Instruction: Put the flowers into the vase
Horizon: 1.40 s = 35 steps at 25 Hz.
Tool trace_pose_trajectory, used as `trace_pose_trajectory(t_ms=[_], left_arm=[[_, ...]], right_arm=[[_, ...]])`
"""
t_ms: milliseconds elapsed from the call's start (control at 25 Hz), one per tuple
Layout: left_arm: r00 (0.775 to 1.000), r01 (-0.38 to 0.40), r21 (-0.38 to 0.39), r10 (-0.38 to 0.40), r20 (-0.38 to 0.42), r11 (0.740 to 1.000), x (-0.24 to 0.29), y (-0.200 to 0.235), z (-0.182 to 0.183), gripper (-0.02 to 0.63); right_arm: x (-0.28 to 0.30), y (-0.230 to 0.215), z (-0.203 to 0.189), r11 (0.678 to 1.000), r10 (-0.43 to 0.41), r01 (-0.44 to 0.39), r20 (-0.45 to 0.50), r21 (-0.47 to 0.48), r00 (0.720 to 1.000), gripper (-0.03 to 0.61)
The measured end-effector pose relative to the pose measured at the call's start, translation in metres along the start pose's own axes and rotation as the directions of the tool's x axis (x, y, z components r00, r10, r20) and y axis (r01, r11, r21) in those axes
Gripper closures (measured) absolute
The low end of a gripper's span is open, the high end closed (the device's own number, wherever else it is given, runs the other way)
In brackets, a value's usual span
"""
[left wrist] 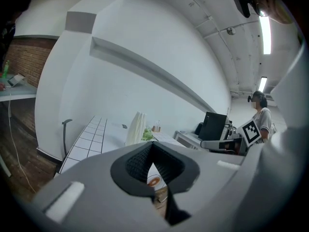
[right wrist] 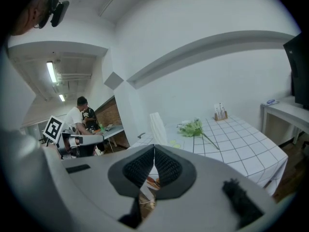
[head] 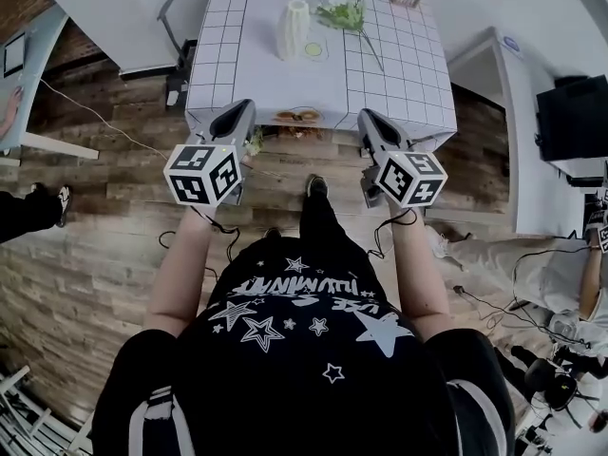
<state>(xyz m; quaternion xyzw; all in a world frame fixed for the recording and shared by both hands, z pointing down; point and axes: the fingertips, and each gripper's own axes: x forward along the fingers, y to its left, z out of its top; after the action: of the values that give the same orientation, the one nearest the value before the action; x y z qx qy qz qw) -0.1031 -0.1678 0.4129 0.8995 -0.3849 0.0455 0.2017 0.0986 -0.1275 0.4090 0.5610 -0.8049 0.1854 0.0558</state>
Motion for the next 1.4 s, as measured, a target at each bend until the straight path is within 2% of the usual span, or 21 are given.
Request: trace_pose_trajectory(t_ms=[360,760,1400], left_arm=[[0.999,-0.037,0.023,0.037,-0.021,0.999,0.044,-0.002,0.004,0.604],[0.995,-0.103,0.014,0.103,-0.008,0.995,0.098,0.007,0.025,0.604],[0.971,-0.238,0.008,0.238,0.005,0.971,0.139,0.006,0.035,0.604]], right_arm=[[0.028,-0.048,0.008,0.999,0.037,-0.037,-0.025,0.008,0.999,0.566],[0.070,-0.112,0.039,0.997,0.073,-0.073,-0.022,0.017,0.997,0.566],[0.127,-0.168,0.063,0.979,0.203,-0.203,-0.047,0.014,0.978,0.566]])
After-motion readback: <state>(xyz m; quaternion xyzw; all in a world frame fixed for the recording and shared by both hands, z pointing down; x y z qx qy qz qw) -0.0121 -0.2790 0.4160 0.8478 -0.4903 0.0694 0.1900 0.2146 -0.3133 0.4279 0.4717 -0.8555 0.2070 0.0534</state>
